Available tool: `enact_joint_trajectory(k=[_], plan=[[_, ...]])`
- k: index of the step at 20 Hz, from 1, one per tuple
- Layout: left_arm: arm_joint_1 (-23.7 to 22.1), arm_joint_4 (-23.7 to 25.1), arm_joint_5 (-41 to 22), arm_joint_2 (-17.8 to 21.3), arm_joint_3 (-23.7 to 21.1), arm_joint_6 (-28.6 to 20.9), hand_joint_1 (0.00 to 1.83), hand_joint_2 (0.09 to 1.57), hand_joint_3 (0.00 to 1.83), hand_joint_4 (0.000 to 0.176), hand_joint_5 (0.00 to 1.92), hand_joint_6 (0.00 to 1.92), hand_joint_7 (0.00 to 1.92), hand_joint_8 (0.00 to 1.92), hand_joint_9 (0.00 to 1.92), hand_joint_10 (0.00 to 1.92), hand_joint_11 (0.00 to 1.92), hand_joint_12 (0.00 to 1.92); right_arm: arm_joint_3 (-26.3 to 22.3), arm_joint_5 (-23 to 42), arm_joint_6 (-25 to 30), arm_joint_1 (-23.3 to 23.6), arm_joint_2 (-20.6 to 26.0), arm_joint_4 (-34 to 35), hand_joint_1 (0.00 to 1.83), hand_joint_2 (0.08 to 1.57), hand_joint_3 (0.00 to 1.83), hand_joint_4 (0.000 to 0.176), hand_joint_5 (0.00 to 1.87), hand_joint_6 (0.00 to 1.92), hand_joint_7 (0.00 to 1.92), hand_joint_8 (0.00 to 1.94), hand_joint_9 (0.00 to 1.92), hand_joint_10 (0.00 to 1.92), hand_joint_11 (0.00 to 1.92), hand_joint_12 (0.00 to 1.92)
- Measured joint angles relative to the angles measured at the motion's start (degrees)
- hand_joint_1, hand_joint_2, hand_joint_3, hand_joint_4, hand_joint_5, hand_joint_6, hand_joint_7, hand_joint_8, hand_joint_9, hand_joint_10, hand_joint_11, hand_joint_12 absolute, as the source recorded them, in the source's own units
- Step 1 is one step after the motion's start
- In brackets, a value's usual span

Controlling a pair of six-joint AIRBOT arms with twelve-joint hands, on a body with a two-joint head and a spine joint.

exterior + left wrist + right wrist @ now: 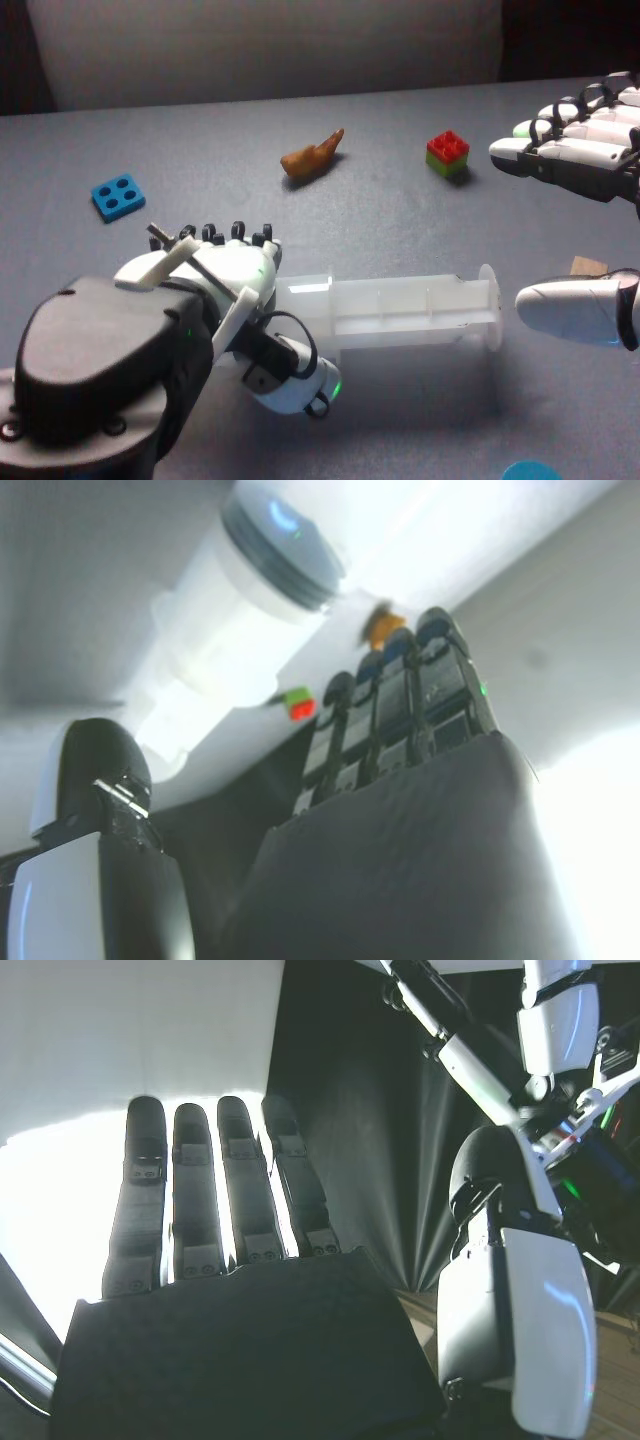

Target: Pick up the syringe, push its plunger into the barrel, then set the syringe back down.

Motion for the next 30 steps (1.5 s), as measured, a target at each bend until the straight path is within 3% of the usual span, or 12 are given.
enact_joint_trajectory(k=[10, 16, 20, 24, 30], plan=[[2.6, 3.6, 4.0, -2.0, 3.8, 0.0, 0.60, 1.05, 0.00, 0.000, 0.00, 0.00, 0.00, 0.00, 0.00, 0.00, 0.01, 0.00, -0.1, 0.0, 0.3, 0.0, 0.0, 0.7, 0.10, 1.06, 0.00, 0.000, 0.19, 0.00, 0.18, 0.00, 0.15, 0.00, 0.00, 0.59], [3.8, 4.3, 5.9, -2.9, 6.3, 0.0, 0.62, 1.08, 0.00, 0.000, 0.00, 0.00, 0.00, 0.00, 0.00, 0.00, 0.00, 0.00, -0.1, 0.0, 0.3, 0.0, 0.0, 1.1, 0.07, 1.07, 0.00, 0.000, 0.15, 0.00, 0.14, 0.00, 0.12, 0.00, 0.00, 0.46], [4.6, 5.0, 7.5, -2.9, 8.3, 0.0, 0.54, 1.08, 0.01, 0.000, 0.00, 0.00, 0.00, 0.00, 0.00, 0.00, 0.00, 0.00, -0.1, 0.0, 0.3, 0.0, 0.0, 1.1, 0.08, 1.06, 0.00, 0.000, 0.17, 0.00, 0.17, 0.00, 0.14, 0.00, 0.00, 0.53], [5.4, 6.0, 8.9, -3.1, 10.5, 0.0, 0.63, 1.05, 0.00, 0.000, 0.00, 0.00, 0.00, 0.00, 0.00, 0.00, 0.00, 0.00, -0.1, 0.0, 0.4, 0.0, 0.0, 1.1, 0.13, 1.07, 0.00, 0.000, 0.17, 0.00, 0.16, 0.00, 0.14, 0.00, 0.00, 0.56], [7.0, 6.9, 11.2, -4.6, 13.0, 0.0, 0.59, 1.07, 0.00, 0.000, 0.00, 0.00, 0.00, 0.00, 0.00, 0.00, 0.00, 0.00, 0.0, 0.0, 0.4, 0.0, 0.0, 1.4, 0.11, 1.07, 0.00, 0.000, 0.18, 0.00, 0.17, 0.00, 0.15, 0.00, 0.00, 0.59]])
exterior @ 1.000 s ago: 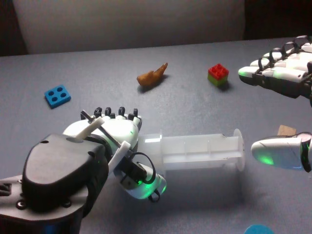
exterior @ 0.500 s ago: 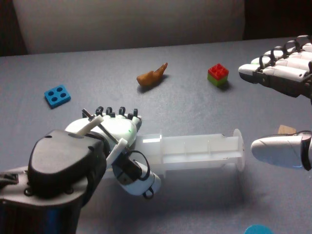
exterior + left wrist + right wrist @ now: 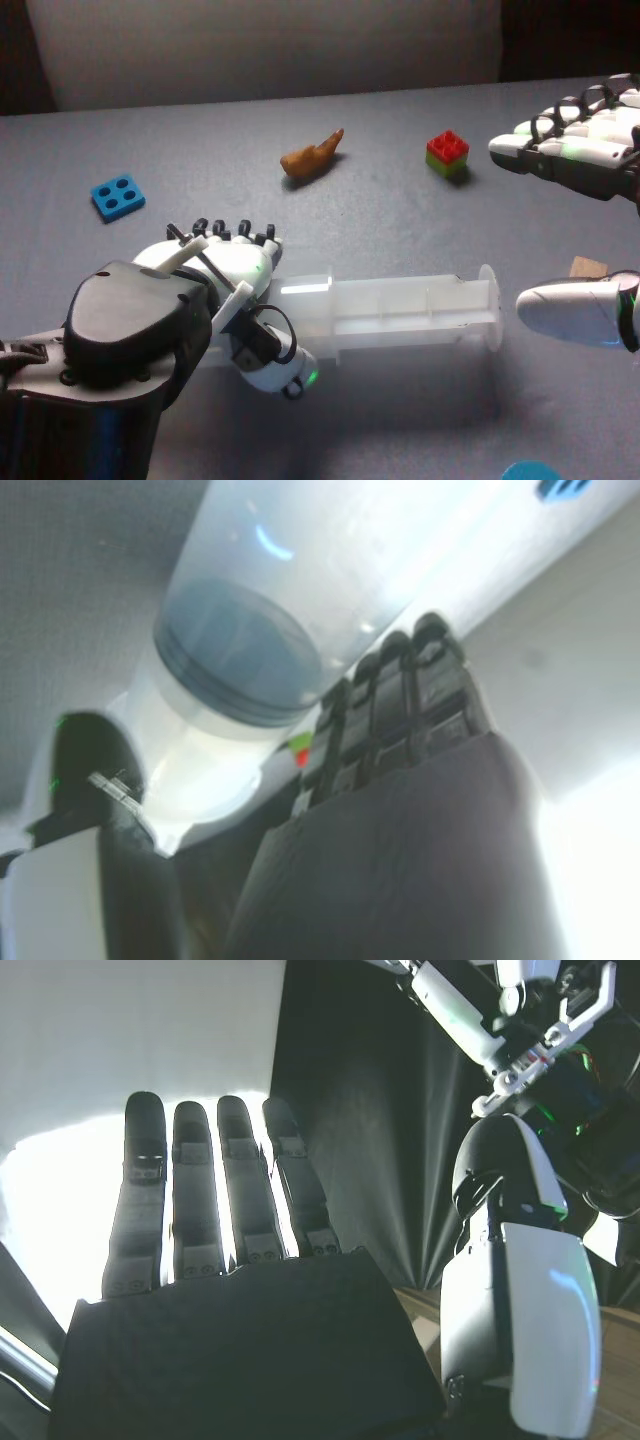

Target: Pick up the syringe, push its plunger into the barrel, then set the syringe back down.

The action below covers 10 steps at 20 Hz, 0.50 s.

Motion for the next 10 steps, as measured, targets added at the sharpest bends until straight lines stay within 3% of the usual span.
enact_joint_trajectory(k=[7, 10], plan=[[1.7, 1.3, 1.9, -1.1, 1.8, -0.7, 0.60, 1.06, 0.00, 0.000, 0.00, 0.00, 0.00, 0.00, 0.00, 0.00, 0.00, 0.00, 0.0, 0.0, 0.0, 0.0, 0.0, -0.1, 0.10, 1.07, 0.00, 0.000, 0.18, 0.00, 0.16, 0.00, 0.14, 0.00, 0.00, 0.55], [2.9, 2.8, 2.1, -1.3, 2.0, -3.5, 0.66, 1.05, 0.00, 0.000, 0.00, 0.00, 0.00, 0.00, 0.00, 0.00, 0.00, 0.00, 0.0, 0.0, 0.0, 0.0, 0.0, -0.1, 0.12, 1.07, 0.00, 0.000, 0.18, 0.00, 0.16, 0.00, 0.14, 0.00, 0.00, 0.54]])
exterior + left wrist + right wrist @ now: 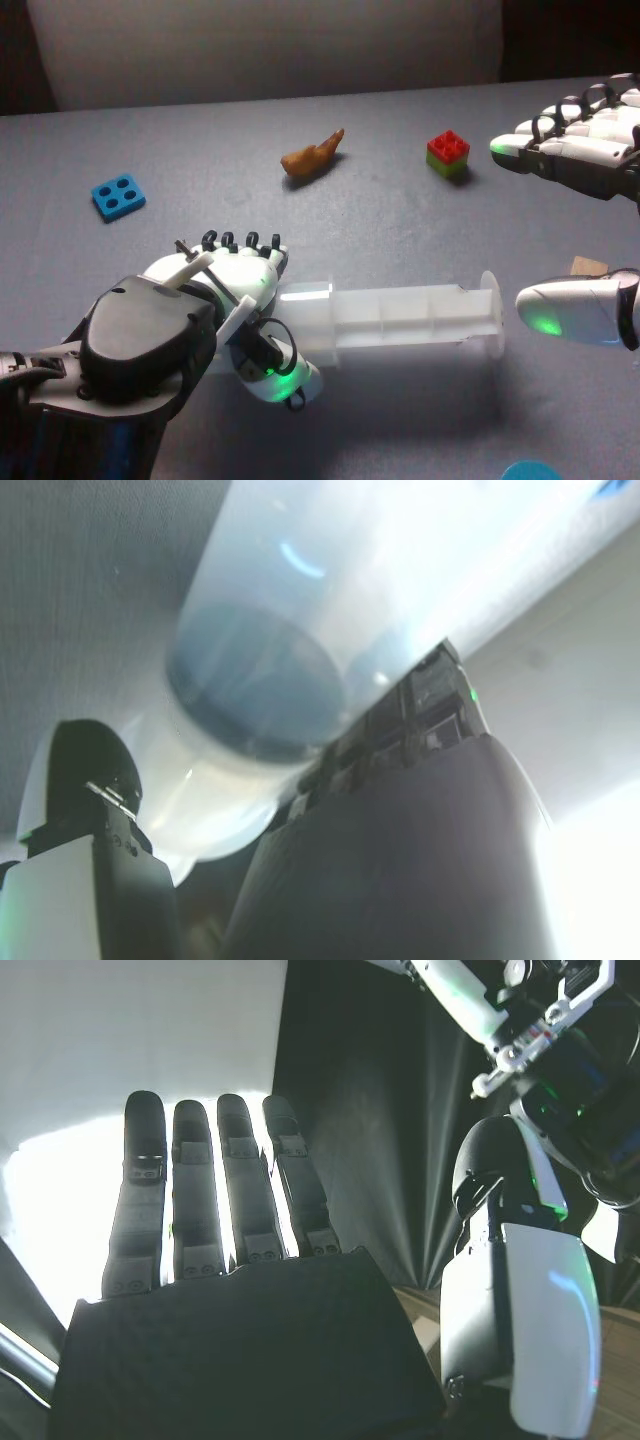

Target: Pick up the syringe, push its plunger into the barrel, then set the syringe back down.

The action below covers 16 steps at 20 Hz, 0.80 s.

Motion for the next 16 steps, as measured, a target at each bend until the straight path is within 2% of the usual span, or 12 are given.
enact_joint_trajectory(k=[2, 6, 10, 11, 12, 13, 14, 15, 16], plan=[[0.1, 0.1, 0.4, -0.1, 0.3, -0.1, 0.57, 1.08, 0.01, 0.000, 0.00, 0.00, 0.00, 0.00, 0.00, 0.00, 0.00, 0.00, 0.0, 0.0, 0.0, 0.0, 0.0, 0.0, 0.13, 1.08, 0.00, 0.000, 0.17, 0.00, 0.16, 0.00, 0.13, 0.00, 0.00, 0.51], [0.3, 0.8, 1.5, -0.2, 1.2, -0.1, 0.63, 1.07, 0.00, 0.000, 0.00, 0.00, 0.00, 0.00, 0.00, 0.00, 0.00, 0.00, 0.0, 0.0, 0.0, 0.0, 0.0, 0.0, 0.09, 1.08, 0.00, 0.000, 0.17, 0.01, 0.17, 0.00, 0.15, 0.00, 0.00, 0.55], [0.3, 1.0, 1.7, -0.2, 1.4, -0.1, 0.60, 1.09, 0.01, 0.000, 0.00, 0.00, 0.00, 0.00, 0.00, 0.00, 0.00, 0.00, 0.0, 0.0, 0.0, 0.0, 0.0, 0.0, 0.09, 1.09, 0.00, 0.000, 0.15, 0.00, 0.15, 0.00, 0.12, 0.00, 0.00, 0.55], [0.3, 1.0, 1.8, -0.2, 1.4, -0.1, 0.78, 1.09, 0.00, 0.000, 0.17, 0.03, 0.16, 0.01, 0.17, 0.00, 0.05, 0.35, 0.0, 0.0, 0.0, 0.0, 0.0, 0.0, 0.10, 1.09, 0.00, 0.000, 0.16, 0.00, 0.16, 0.00, 0.14, 0.00, 0.00, 0.58], [0.3, 1.1, 1.8, -0.2, 1.5, -0.2, 0.78, 1.09, 0.00, 0.000, 0.17, 0.03, 0.16, 0.01, 0.17, 0.00, 0.05, 0.35, 0.0, 0.0, 0.0, 0.0, 0.0, 0.0, 0.10, 1.09, 0.00, 0.000, 0.16, 0.00, 0.16, 0.00, 0.14, 0.00, 0.00, 0.58], [0.3, 1.2, 2.1, -0.2, 1.6, -0.6, 0.84, 1.10, 0.00, 0.000, 0.26, 0.01, 0.25, 0.00, 0.26, 0.00, 0.01, 0.68, 0.0, 0.0, 0.0, 0.0, 0.0, 0.0, 0.11, 1.09, 0.00, 0.000, 0.17, 0.00, 0.16, 0.00, 0.14, 0.00, 0.00, 0.54], [0.2, 1.3, 2.2, -0.3, 1.6, -0.6, 0.86, 1.12, 0.00, 0.000, 0.32, 0.00, 0.32, 0.00, 0.32, 0.01, 0.00, 0.87, 0.0, 0.0, 0.0, 0.0, 0.0, 0.0, 0.11, 1.09, 0.00, 0.000, 0.17, 0.00, 0.17, 0.00, 0.14, 0.00, 0.00, 0.52], [0.1, 1.9, 2.4, -0.5, 1.6, -0.6, 0.99, 1.14, 0.00, 0.000, 0.49, 0.02, 0.50, 0.02, 0.49, 0.03, 0.15, 0.92, 0.0, 0.0, 0.0, 0.0, 0.0, 0.0, 0.12, 1.09, 0.00, 0.000, 0.18, 0.00, 0.17, 0.00, 0.14, 0.00, 0.00, 0.54], [0.0, 1.8, 2.6, -0.5, 1.6, -1.0, 1.09, 1.15, 0.00, 0.000, 0.57, 0.01, 0.59, 0.01, 0.58, 0.03, 0.23, 0.95, 0.0, 0.0, 0.0, 0.0, 0.0, 0.0, 0.11, 1.10, 0.00, 0.000, 0.17, 0.00, 0.17, 0.00, 0.14, 0.00, 0.00, 0.53]])
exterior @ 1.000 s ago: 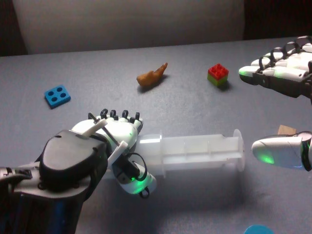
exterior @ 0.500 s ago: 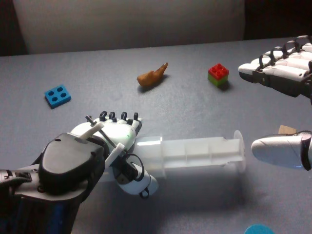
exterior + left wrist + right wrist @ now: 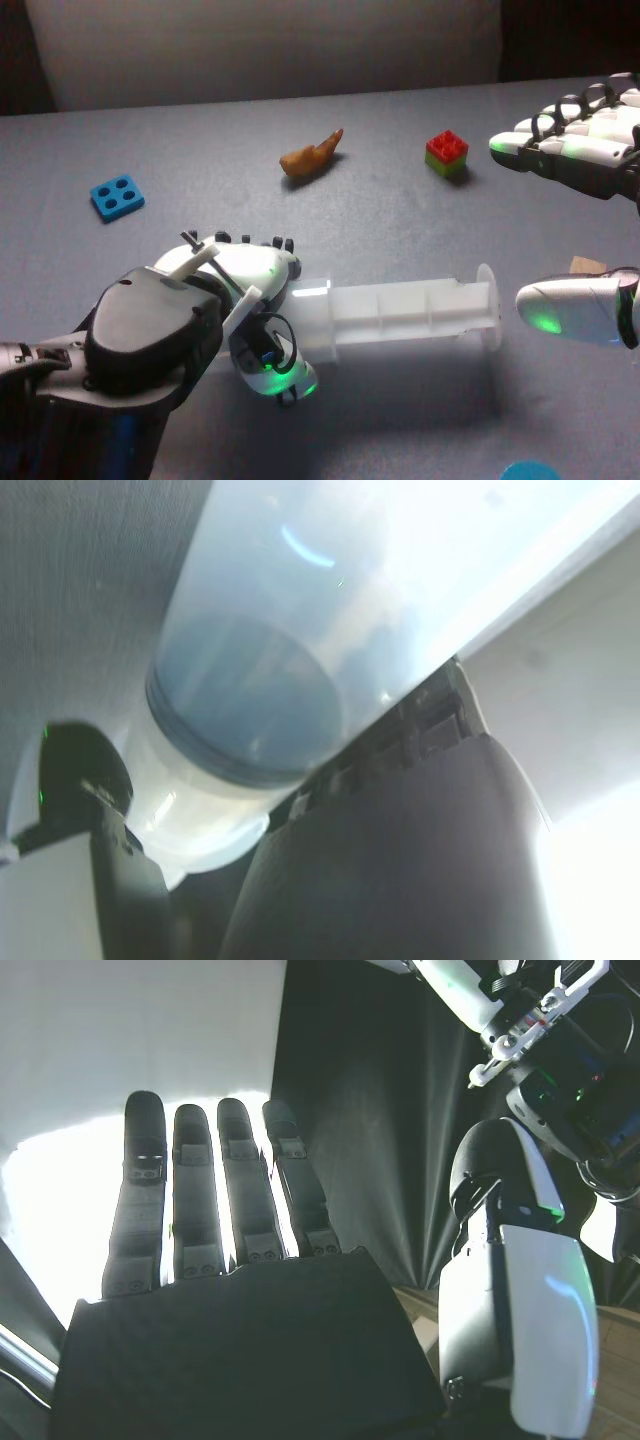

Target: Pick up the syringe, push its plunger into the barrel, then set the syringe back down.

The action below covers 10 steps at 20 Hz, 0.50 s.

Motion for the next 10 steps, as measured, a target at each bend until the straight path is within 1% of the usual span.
enact_joint_trajectory(k=[1, 2, 3, 4, 5, 6, 7, 8, 9, 10], plan=[[0.0, 0.6, 0.1, 0.0, 0.0, 0.1, 1.20, 1.16, 0.00, 0.000, 0.70, 0.02, 0.74, 0.02, 0.73, 0.05, 0.39, 0.94, 0.0, 0.0, 0.0, 0.0, 0.0, 0.0, 0.13, 1.09, 0.00, 0.000, 0.18, 0.00, 0.17, 0.00, 0.14, 0.00, 0.00, 0.55], [0.0, 0.9, 0.0, 0.0, 0.0, 0.2, 1.19, 1.19, 0.00, 0.000, 0.77, 1.02, 0.86, 0.91, 0.85, 0.04, 0.53, 0.93, 0.0, 0.0, 0.0, 0.0, 0.0, 0.0, 0.12, 1.09, 0.00, 0.000, 0.17, 0.00, 0.16, 0.00, 0.14, 0.00, 0.00, 0.55], [0.0, 0.9, 0.0, 0.0, 0.0, 0.2, 1.32, 1.18, 0.00, 0.000, 0.75, 1.24, 0.81, 1.14, 0.87, 1.02, 0.60, 0.97, 0.0, 0.0, 0.0, 0.0, 0.0, 0.0, 0.12, 1.09, 0.00, 0.000, 0.18, 0.00, 0.17, 0.00, 0.14, 0.00, 0.00, 0.54], [0.0, 1.0, -0.2, 0.0, 0.0, 0.3, 1.45, 1.18, 0.00, 0.000, 0.71, 1.22, 0.77, 1.22, 0.88, 1.14, 0.65, 1.58, 0.0, 0.0, 0.0, 0.0, 0.0, 0.0, 0.12, 1.09, 0.00, 0.000, 0.18, 0.00, 0.17, 0.00, 0.14, 0.00, 0.00, 0.54], [0.0, 1.0, -0.3, 0.1, -0.2, 0.8, 1.48, 1.16, 0.00, 0.000, 0.78, 1.06, 0.80, 1.22, 0.91, 1.10, 0.73, 1.64, 0.0, 0.0, 0.0, 0.0, 0.0, 0.0, 0.08, 1.10, 0.00, 0.000, 0.15, 0.00, 0.15, 0.00, 0.13, 0.00, 0.00, 0.52], [0.0, -0.4, -0.5, 0.4, -0.7, -0.6, 1.49, 1.14, 0.00, 0.000, 0.82, 0.98, 0.84, 1.19, 0.92, 1.11, 0.74, 1.64, 0.0, 0.0, 0.0, 0.0, 0.0, 0.0, 0.09, 1.10, 0.00, 0.000, 0.15, 0.00, 0.15, 0.00, 0.13, 0.00, 0.00, 0.52], [-0.1, -0.2, -0.5, 0.4, -1.0, -0.2, 1.49, 1.14, 0.00, 0.000, 0.85, 0.94, 0.85, 1.20, 0.91, 1.12, 0.72, 1.64, 0.0, 0.0, 0.0, 0.0, 0.0, 0.0, 0.07, 1.10, 0.00, 0.000, 0.15, 0.00, 0.15, 0.00, 0.14, 0.00, 0.00, 0.55], [-0.2, -0.1, -0.5, 0.5, -1.1, -0.2, 1.49, 1.14, 0.00, 0.000, 0.87, 0.91, 0.84, 1.24, 0.93, 1.11, 0.72, 1.62, 0.0, 0.1, 0.0, 0.0, 0.0, 0.0, 0.07, 1.11, 0.00, 0.000, 0.15, 0.00, 0.15, 0.00, 0.14, 0.00, 0.00, 0.53], [-0.2, 0.5, 0.0, 1.0, -1.4, -0.1, 1.49, 1.15, 0.00, 0.000, 0.89, 0.87, 0.81, 1.30, 0.90, 1.18, 0.68, 1.63, 0.0, 0.1, 0.0, 0.0, 0.0, 0.0, 0.07, 1.11, 0.00, 0.000, 0.15, 0.00, 0.16, 0.00, 0.14, 0.00, 0.00, 0.52], [-0.4, 1.0, 1.3, 1.6, -1.7, 0.2, 1.49, 1.17, 0.00, 0.000, 0.82, 0.94, 0.78, 1.35, 0.89, 1.25, 0.64, 1.65, 0.0, 0.2, 0.0, 0.0, 0.0, 0.1, 0.09, 1.11, 0.00, 0.000, 0.16, 0.00, 0.17, 0.00, 0.15, 0.00, 0.00, 0.56]])
